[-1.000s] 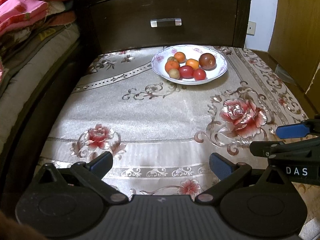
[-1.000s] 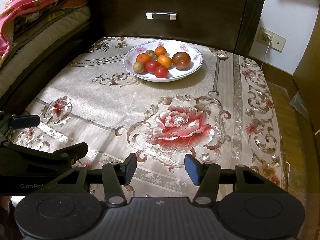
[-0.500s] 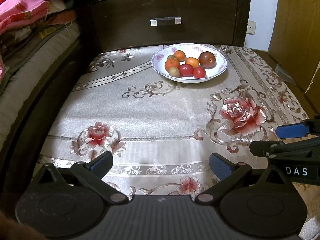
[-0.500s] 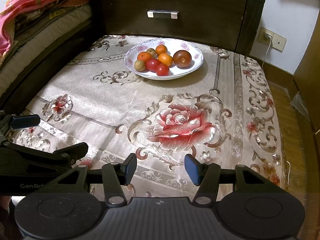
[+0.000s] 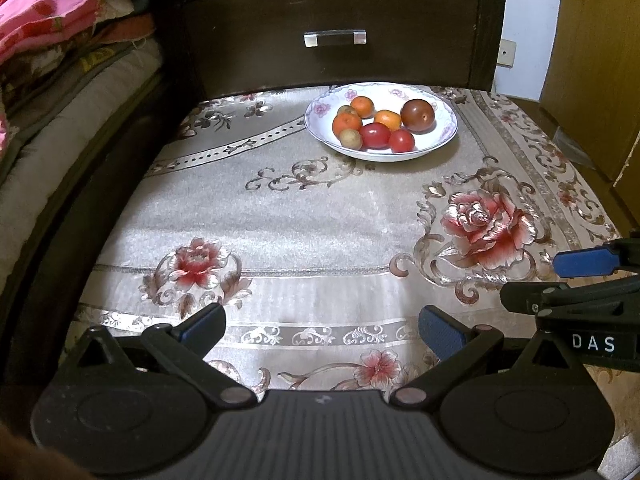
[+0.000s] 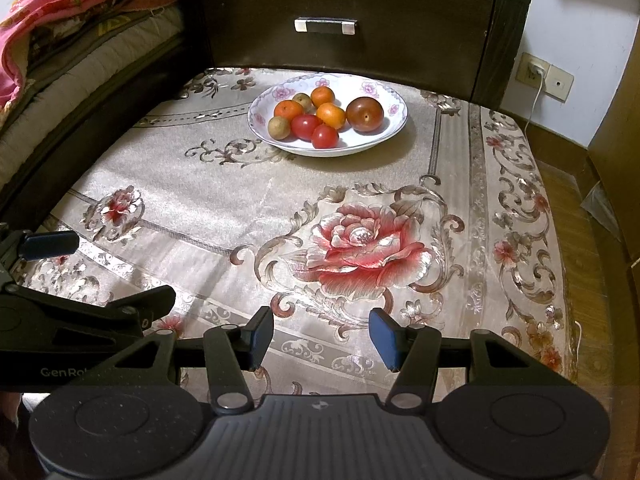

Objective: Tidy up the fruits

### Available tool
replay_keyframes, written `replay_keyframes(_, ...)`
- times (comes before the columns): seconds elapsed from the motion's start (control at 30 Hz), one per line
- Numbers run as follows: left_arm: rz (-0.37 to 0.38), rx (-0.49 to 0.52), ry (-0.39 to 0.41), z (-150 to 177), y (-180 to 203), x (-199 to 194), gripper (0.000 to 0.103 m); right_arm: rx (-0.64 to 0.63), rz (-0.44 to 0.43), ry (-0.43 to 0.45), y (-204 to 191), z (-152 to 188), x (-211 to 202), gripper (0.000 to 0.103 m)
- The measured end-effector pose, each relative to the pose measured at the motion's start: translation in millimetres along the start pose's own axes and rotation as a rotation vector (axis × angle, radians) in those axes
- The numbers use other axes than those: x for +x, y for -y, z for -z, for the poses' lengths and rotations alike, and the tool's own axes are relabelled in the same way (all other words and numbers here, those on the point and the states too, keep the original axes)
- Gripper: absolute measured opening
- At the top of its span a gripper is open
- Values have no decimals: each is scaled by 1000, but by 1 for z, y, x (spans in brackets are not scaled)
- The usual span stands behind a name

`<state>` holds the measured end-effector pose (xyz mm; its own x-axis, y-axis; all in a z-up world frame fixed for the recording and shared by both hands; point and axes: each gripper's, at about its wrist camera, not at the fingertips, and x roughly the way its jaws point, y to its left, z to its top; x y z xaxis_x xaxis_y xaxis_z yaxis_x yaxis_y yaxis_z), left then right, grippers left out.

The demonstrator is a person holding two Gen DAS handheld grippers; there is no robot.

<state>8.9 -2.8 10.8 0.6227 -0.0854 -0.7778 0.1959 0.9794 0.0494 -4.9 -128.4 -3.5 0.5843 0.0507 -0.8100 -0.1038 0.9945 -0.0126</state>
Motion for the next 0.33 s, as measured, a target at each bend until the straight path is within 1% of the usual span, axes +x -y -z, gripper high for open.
replay_keyframes(0.33, -6, 2, 6, 0, 1, 0, 103, 1, -2, 0, 0, 0, 0, 52)
